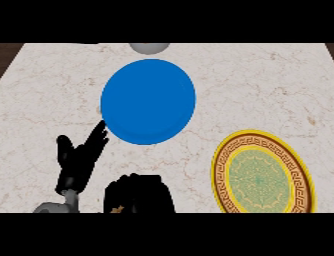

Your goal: Pick the croissant from the plate and place it in the plate

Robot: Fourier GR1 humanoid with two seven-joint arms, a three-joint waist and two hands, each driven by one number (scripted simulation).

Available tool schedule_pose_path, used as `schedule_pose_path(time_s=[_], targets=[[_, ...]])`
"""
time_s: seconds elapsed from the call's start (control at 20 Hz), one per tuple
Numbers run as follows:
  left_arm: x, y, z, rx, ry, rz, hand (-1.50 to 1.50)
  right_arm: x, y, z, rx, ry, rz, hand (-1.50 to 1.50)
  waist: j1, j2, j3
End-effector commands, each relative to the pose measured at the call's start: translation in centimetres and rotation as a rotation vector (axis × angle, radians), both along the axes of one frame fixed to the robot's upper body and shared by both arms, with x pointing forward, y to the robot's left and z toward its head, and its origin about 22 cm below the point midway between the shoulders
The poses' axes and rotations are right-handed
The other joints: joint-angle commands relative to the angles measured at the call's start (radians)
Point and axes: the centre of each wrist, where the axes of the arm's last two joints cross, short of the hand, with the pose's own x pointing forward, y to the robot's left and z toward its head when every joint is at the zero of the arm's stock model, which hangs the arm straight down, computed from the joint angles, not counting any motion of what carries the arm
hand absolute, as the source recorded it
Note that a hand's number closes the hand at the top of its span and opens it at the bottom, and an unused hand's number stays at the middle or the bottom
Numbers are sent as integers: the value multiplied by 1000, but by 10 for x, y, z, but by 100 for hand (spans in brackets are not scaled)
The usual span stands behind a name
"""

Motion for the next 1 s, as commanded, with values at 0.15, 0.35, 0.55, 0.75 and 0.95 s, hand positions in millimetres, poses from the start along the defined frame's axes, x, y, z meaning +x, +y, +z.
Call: schedule_pose_path(time_s=[0.15,0.35,0.55,0.75,0.95], targets=[[-3,13,-2,4,-13,8,0,50,9,-12,167,-53,-138,150,-1,6,-1],[-9,2,-10,0,-9,2,0,89,7,-16,164,-101,-222,150,-10,7,0],[-1,0,-2,2,1,30,0,123,2,-23,177,-129,-278,150,-11,10,0],[-4,2,3,-8,-26,-20,0,167,-1,-6,175,-141,-336,150,19,20,1],[9,-7,-1,16,-27,-17,0,190,-7,-2,155,-163,-353,150,16,27,1]])
